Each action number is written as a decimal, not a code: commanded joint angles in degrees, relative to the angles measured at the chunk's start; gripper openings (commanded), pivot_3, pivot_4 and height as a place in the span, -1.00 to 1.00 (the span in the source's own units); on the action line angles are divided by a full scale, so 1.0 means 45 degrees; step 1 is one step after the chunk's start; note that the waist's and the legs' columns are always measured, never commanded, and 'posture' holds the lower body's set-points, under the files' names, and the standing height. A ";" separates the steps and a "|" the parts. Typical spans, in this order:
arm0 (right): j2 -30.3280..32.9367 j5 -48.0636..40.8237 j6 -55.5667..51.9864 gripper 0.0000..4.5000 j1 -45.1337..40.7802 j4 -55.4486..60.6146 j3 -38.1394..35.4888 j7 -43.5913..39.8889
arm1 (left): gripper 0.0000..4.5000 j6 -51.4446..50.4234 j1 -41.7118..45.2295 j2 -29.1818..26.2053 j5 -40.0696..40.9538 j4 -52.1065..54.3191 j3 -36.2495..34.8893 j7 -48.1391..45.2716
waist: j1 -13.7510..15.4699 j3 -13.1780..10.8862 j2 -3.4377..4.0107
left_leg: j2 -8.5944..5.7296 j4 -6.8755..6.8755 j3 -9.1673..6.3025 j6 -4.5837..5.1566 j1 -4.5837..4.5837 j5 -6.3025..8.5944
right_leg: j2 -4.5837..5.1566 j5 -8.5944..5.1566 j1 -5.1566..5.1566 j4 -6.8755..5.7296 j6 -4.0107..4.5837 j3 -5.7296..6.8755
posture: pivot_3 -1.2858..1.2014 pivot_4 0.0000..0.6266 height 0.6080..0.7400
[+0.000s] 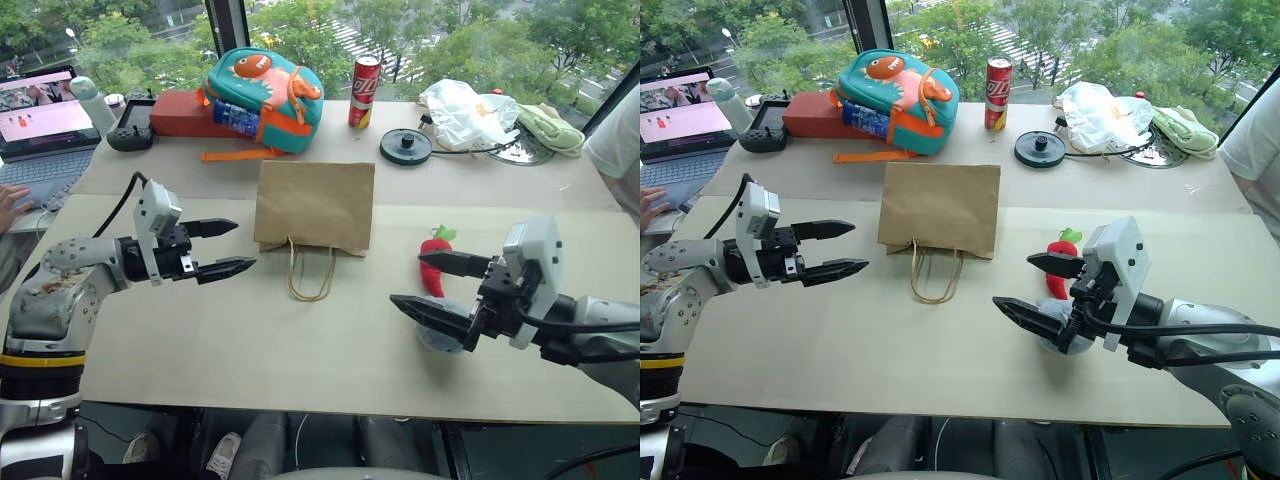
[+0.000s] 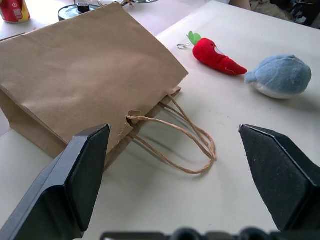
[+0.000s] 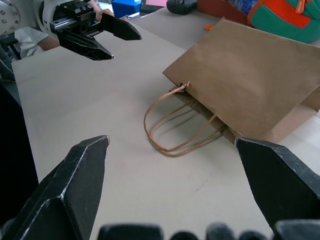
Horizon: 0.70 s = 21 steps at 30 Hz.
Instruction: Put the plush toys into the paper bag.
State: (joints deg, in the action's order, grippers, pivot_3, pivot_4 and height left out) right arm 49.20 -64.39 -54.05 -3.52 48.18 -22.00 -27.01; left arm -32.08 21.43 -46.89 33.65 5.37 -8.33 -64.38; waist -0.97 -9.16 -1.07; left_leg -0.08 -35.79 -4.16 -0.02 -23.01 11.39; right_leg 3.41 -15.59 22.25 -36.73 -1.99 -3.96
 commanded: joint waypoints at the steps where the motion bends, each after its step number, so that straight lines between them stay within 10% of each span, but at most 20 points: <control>1: 0.0096 -0.0329 0.0441 1.00 -0.0014 0.0165 -0.0133 0.0103 | 0.97 0.0139 0.0289 0.0047 0.0078 -0.0038 -0.0089 -0.0060 | 0.0002 0.0000 0.0000 | 0.0000 0.0000 0.0000 0.0000 0.0000 0.0000 | 0.0000 0.0000 0.0000 0.0000 0.0000 0.0000 | 0.03 -0.52 1.00; 10: 0.0043 -0.0386 0.0456 1.00 0.0018 0.0156 -0.0013 0.0348 | 0.97 0.2699 0.1268 -0.0091 -0.1448 -0.1537 0.1255 -0.2000 | 0.0025 0.0000 0.0000 | -0.0002 -0.0002 0.0000 0.0000 0.0001 0.0000 | -0.0002 0.0007 -0.0001 -0.0003 0.0012 0.0002 | 0.03 -0.52 1.00; 21: -0.0178 -0.0283 0.0677 1.00 0.0212 0.0496 0.0450 0.1108 | 0.97 1.1588 0.7771 0.2319 -0.5142 -1.0595 0.5225 -0.6249 | 0.0139 -0.0001 -0.0004 | -0.0022 -0.0040 0.0004 0.0002 -0.0047 -0.0002 | -0.0003 0.0011 0.0001 0.0012 0.0013 0.0017 | 0.03 -0.52 1.00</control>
State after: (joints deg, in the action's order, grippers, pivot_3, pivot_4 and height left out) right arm 48.67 -64.52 -52.86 -2.88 48.47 -19.12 -23.17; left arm 12.80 52.53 -37.47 12.40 -36.11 12.91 -91.01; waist -0.34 -9.16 -1.09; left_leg -0.18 -35.97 -4.15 0.00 -23.24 11.39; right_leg 3.39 -15.54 22.26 -36.67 -1.94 -3.89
